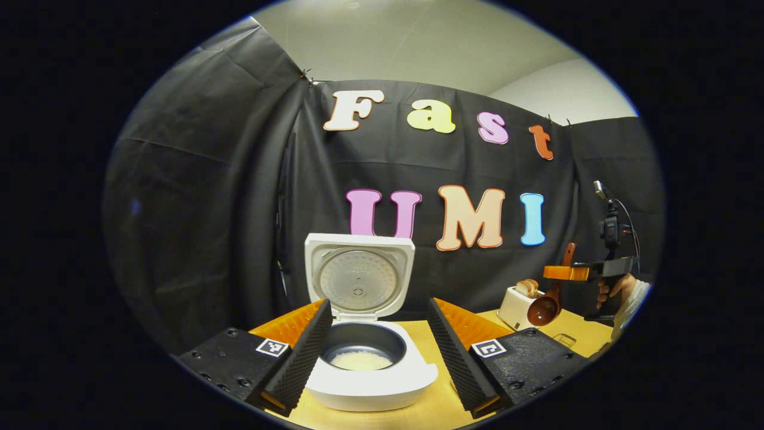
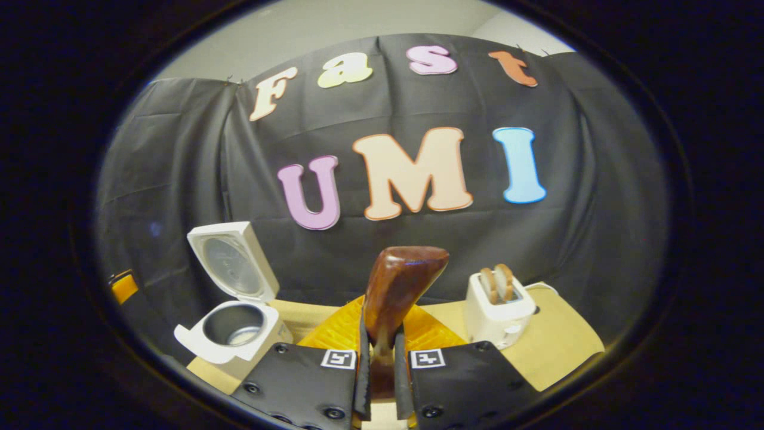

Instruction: Close the left gripper, press the button to open the rice cooker; take a wooden spoon from the chopstick holder with the right hand, scoop a spoonful of rice and pour it into the rice cooker, then put the wooden spoon back into the chopstick holder.

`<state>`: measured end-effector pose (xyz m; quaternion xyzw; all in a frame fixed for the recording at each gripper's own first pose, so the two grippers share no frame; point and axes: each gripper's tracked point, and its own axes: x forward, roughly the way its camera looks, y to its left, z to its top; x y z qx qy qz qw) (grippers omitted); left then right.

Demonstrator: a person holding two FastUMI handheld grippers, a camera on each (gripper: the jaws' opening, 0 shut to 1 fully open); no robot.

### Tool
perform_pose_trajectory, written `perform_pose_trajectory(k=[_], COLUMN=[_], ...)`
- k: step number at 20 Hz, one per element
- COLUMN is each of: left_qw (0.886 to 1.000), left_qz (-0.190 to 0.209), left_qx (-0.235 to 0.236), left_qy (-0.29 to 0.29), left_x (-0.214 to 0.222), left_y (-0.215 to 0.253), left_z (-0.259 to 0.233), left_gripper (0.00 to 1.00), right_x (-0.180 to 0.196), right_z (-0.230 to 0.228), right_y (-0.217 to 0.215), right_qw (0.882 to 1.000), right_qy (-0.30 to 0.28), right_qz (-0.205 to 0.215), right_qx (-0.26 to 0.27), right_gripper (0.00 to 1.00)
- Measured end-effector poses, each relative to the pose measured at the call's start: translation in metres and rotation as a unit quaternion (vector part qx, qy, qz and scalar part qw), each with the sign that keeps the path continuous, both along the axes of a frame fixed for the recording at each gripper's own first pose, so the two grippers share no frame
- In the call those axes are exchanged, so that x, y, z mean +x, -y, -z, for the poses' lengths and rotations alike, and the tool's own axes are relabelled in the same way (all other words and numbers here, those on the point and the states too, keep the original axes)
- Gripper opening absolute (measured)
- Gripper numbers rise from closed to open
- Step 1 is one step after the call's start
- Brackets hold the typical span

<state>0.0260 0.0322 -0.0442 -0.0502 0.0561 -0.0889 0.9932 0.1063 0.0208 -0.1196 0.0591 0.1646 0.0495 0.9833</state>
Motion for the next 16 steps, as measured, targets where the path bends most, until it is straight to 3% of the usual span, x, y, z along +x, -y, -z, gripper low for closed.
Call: perform_pose_trajectory(k=[8, 16], left_qw=[1.000, 1.000], left_qz=[0.015, 0.020], left_qx=[-0.002, 0.013], left_qy=[-0.005, -0.004], left_x=[0.011, 0.006], left_y=[0.046, 0.068], left_z=[-0.005, -0.011], left_gripper=[0.95, 0.95], right_x=[-0.031, -0.049], right_z=[0.046, 0.110], right_y=[0.128, 0.159], right_qw=[0.995, 0.991], right_qy=[-0.035, -0.085], right_qz=[0.090, 0.103], right_qx=[0.021, 0.024], right_gripper=[0.18, 0.19])
